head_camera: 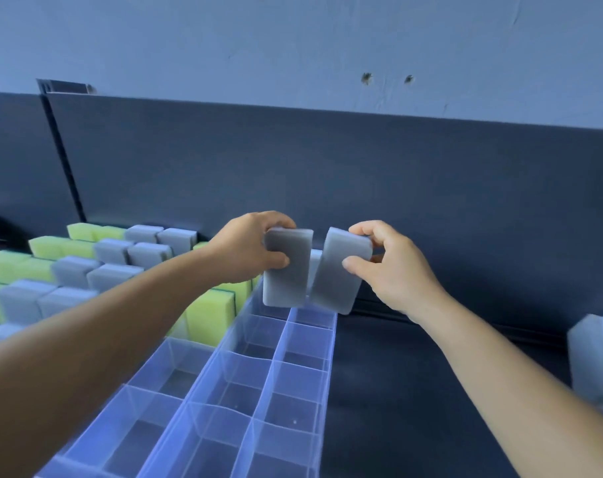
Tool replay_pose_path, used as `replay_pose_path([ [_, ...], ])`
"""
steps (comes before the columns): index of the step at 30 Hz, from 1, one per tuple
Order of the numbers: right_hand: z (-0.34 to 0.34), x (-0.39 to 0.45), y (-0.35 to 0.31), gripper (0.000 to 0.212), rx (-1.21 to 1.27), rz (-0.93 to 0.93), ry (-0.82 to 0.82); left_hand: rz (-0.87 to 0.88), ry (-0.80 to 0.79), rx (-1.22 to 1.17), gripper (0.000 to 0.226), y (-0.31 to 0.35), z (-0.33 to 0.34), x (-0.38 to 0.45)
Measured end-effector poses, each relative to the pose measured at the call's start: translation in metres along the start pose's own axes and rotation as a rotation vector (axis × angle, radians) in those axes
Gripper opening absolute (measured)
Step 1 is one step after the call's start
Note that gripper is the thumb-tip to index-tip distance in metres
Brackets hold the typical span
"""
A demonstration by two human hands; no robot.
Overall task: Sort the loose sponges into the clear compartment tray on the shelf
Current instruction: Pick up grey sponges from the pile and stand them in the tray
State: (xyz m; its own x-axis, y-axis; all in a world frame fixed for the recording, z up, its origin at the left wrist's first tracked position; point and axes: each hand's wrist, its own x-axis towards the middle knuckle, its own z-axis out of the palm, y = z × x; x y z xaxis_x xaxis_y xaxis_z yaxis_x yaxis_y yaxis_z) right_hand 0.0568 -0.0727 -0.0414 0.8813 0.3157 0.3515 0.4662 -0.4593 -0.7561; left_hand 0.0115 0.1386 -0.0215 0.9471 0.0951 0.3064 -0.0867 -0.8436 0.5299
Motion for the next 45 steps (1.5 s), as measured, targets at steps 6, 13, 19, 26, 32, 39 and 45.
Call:
replay_pose_path([
  [6, 0.022, 0.004, 0.000, 0.030, -0.036, 0.010, -0.031, 0.017, -0.030, 0.030, 0.038, -0.020, 0.000, 0.001],
  [13, 0.032, 0.005, 0.000, 0.031, -0.126, 0.007, -0.031, 0.031, -0.029, 0.052, 0.042, -0.031, 0.002, 0.006],
  [19, 0.040, 0.002, 0.000, 0.030, -0.241, -0.034, -0.036, 0.042, -0.077, 0.082, 0.041, -0.033, 0.012, 0.004],
  [26, 0.050, -0.006, 0.001, 0.033, -0.456, -0.045, -0.132, 0.113, -0.116, 0.404, 0.045, -0.038, 0.027, -0.005],
  [32, 0.053, -0.008, 0.002, 0.040, -0.500, 0.000, -0.156, 0.108, -0.127, 0.491, 0.046, -0.033, 0.029, -0.005],
  [39, 0.024, -0.022, -0.003, 0.064, -0.576, -0.052, -0.113, 0.218, -0.087, 0.511, 0.067, 0.002, 0.032, -0.011],
  [45, -0.033, -0.050, 0.015, 0.072, -0.666, 0.025, -0.065, 0.334, -0.108, 0.434, 0.062, 0.067, 0.064, -0.009],
])
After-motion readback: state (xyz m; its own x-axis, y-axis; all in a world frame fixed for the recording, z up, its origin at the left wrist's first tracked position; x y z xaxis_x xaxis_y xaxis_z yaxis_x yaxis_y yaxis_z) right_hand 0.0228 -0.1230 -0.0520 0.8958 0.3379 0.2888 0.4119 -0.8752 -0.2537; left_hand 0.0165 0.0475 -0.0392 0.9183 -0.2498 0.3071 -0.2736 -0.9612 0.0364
